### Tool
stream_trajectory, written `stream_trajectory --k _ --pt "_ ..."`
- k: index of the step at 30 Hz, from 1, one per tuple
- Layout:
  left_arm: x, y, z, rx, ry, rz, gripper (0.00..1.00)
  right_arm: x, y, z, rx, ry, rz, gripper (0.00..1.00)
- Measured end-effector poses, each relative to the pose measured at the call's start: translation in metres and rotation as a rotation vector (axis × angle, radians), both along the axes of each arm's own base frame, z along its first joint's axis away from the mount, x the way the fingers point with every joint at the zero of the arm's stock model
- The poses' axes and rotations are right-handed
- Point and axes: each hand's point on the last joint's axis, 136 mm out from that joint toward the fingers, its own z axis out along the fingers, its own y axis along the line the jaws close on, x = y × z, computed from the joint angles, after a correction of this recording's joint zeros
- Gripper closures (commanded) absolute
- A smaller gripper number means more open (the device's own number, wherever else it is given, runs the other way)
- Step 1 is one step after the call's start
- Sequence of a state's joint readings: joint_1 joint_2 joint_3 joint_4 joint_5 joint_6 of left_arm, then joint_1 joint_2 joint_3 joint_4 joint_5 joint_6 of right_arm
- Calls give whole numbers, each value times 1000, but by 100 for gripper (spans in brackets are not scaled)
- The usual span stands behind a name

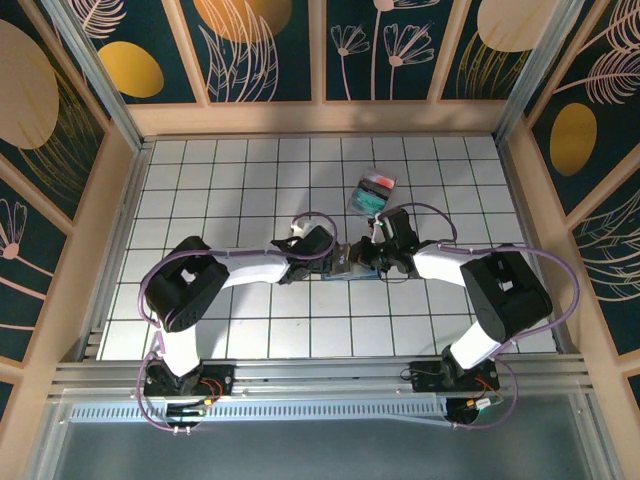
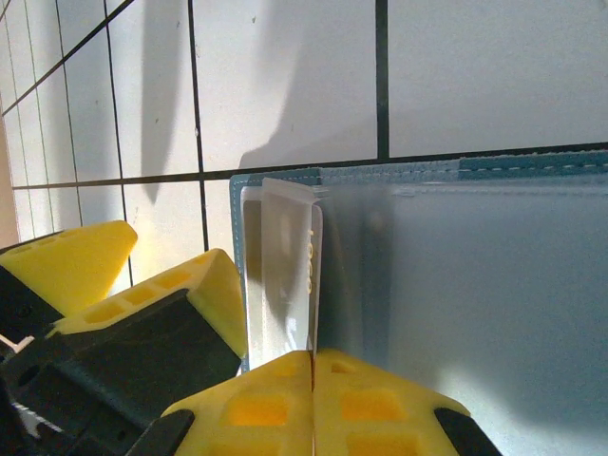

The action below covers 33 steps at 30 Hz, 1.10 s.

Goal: Take the credit cards out of the card holder

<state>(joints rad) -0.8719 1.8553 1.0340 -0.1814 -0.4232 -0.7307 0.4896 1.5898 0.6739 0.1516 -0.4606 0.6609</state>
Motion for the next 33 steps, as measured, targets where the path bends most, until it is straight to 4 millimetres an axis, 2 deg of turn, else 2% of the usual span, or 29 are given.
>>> stream_trajectory --k 7,15,24,29,33 --pt "7 -8 10 -12 -23 -18 1 0 0 0 0 1 0 93" --pt "5 -7 -2 9 -4 -19 1 0 0 0 1 1 0 92" --pt "6 -7 -3 11 -3 -18 1 2 -2 1 4 1 -7 87" --pt "6 -7 -4 12 -3 -17 1 3 -3 8 19 -11 -10 94" --pt "6 -7 -4 11 -3 -16 1 4 -2 12 31 -19 -10 96"
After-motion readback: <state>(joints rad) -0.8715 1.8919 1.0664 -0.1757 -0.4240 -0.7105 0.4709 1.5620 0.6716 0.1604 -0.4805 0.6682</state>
